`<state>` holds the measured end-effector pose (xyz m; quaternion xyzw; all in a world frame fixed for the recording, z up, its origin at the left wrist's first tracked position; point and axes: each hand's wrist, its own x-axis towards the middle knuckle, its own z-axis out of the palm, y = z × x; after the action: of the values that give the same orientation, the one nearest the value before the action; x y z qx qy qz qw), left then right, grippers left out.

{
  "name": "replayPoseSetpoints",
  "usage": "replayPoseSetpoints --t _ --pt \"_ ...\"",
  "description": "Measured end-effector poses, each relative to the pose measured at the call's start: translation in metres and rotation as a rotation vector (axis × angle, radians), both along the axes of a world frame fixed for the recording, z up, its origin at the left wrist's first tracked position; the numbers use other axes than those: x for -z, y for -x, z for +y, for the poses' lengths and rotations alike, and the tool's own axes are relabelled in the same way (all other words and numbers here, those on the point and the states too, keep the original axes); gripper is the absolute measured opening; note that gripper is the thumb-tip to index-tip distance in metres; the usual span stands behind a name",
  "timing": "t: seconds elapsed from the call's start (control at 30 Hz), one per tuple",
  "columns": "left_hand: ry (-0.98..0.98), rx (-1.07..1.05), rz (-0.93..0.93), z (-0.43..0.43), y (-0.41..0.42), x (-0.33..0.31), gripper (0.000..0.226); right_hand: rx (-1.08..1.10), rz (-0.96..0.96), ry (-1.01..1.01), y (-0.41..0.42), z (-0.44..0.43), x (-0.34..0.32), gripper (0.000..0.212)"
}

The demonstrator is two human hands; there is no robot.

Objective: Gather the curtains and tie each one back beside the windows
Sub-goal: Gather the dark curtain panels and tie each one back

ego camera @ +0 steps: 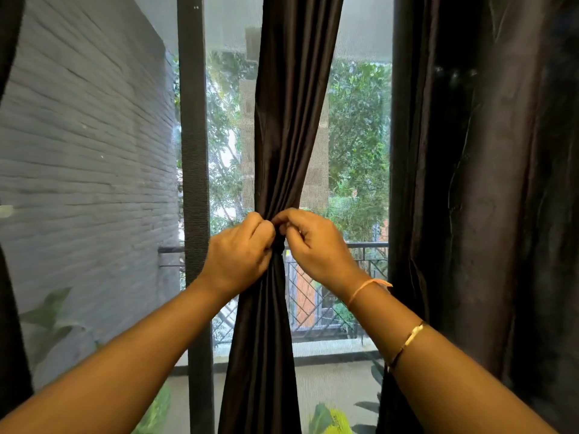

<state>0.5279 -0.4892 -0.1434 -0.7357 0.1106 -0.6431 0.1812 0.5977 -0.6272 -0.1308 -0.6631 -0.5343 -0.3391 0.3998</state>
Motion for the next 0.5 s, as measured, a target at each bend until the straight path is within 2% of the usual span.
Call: replayPoseSetpoints --t 0.1,0.23,0.37,0.5 --pt "0.008 0.027 -0.019 0.0 -0.004 0.003 0.011 -0.03 0.099 -0.041 -0.002 0.001 -0.001 0.019" --pt "0.127 0.068 0.003 0.002 -0.009 0.008 0.012 -0.094 0.233 -0.069 -0.004 0.001 -0.001 0.017" --pt "0.227 0.107 0.025 0.002 -0.015 0.009 0.019 -0.136 0.339 0.091 -0.008 0.001 -0.009 0.021" --pt "0.353 0.141 0.128 0.001 -0.019 0.007 0.036 -0.187 0.466 0.03 -0.012 -0.002 -0.008 0.006"
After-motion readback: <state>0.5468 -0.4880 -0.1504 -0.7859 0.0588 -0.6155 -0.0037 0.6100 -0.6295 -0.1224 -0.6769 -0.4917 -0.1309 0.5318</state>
